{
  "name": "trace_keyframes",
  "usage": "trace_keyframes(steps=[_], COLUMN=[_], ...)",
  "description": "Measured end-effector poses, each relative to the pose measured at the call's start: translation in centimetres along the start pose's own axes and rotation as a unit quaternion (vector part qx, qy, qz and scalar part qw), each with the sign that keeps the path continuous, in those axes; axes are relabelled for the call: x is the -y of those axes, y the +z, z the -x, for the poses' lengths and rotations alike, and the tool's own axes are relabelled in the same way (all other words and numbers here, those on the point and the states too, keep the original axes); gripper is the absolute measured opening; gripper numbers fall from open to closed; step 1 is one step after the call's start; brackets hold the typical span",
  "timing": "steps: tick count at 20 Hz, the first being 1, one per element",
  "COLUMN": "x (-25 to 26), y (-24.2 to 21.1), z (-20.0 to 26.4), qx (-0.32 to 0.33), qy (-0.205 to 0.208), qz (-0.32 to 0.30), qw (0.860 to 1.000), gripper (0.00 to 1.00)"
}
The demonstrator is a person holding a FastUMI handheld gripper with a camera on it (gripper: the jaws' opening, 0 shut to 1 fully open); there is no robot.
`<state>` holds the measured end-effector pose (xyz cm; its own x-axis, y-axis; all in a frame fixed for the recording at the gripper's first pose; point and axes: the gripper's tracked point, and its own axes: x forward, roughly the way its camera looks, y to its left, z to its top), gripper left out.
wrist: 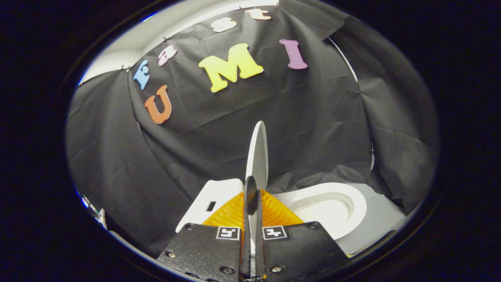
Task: Open the toilet lid.
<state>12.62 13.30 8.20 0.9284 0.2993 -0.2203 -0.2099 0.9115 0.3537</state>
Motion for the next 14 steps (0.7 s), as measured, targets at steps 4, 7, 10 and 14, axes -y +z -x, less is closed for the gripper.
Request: trace_keyframes(steps=[4,7,10,14], x=[-2.5,-4.0,-5.7,-7.7], y=[-0.2,-0.7,-1.1,-1.5], z=[-0.5,-0.7,-0.9,-1.4], qx=[-0.001,-0.002,-0.002,0.000], qy=[0.002,-0.007,-0.007,-0.007], qz=[0.030,0.060,0.080,0.100], qw=[1.000,0.998,0.997,0.995], gripper=[0.08,0.08,0.08,0.08])
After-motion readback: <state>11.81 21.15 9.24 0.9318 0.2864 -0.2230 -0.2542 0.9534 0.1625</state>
